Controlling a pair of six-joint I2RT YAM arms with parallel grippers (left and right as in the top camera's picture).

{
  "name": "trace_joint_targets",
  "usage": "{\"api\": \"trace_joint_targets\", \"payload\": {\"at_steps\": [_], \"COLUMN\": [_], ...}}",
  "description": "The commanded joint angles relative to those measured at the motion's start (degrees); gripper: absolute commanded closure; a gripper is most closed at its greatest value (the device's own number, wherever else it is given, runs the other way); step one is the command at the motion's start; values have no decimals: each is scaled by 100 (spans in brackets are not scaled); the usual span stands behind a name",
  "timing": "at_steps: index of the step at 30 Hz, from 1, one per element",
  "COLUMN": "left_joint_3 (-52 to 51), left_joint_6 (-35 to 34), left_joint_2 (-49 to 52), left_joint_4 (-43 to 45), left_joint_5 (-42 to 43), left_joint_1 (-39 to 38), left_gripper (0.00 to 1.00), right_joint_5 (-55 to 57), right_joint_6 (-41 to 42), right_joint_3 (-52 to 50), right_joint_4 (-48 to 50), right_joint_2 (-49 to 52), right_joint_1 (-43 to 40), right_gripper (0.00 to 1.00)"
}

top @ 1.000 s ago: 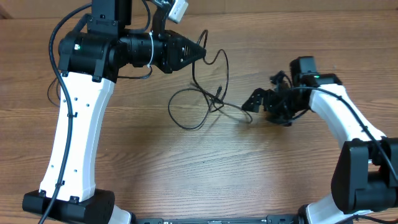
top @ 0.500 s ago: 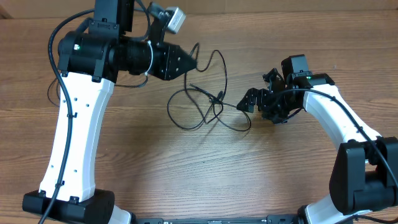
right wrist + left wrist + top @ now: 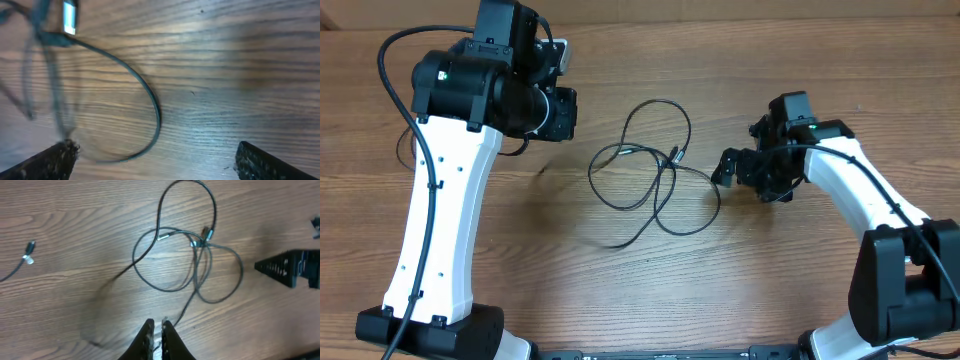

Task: Untangle cables
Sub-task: 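Lower both grippers onto the cable bundle from left and right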

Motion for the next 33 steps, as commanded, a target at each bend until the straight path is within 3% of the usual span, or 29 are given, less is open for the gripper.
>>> {"api": "trace_joint_targets", "payload": {"at_steps": [1,8,17,21,22,25,28,29,31,33], "left_joint_3": [79,76,-306,-872,-1043,-1528,-1928,-2076,-2376,-2680], "left_joint_6": [-120,-144,-400,-398,-398,-398,-393,-380,-219,7], "left_joint_2": [-55,-55,-55,-52,-48,-20,42,66,129,201], "left_joint_4": [144,212,129,382,494,807,1128,1268,1563,1847], "left_joint_5": [7,245,203,197,197,197,13,-131,-280,-275], "left_joint_1": [-15,-15,-15,-15,-15,-11,-11,-11,-15,-15], "left_gripper": [92,90,86,81,80,78,76,75,74,74], "right_joint_5": [848,2441,2334,1379,1084,96,-699,-793,-763,-763], "right_joint_6": [87,634,664,468,470,496,643,839,1274,1408], "right_joint_3": [-297,-815,-1113,-951,-861,-605,-487,-487,-494,-494], "right_joint_4": [254,898,1300,1207,1134,1086,1327,1447,1655,1823], "right_joint_2": [-129,-114,-114,-114,-114,-114,-114,-114,-92,-61], "right_joint_1": [514,1154,1080,1078,1080,1080,1080,1097,1150,1193], "right_gripper": [0,0,0,0,4,29,69,75,73,64]}}
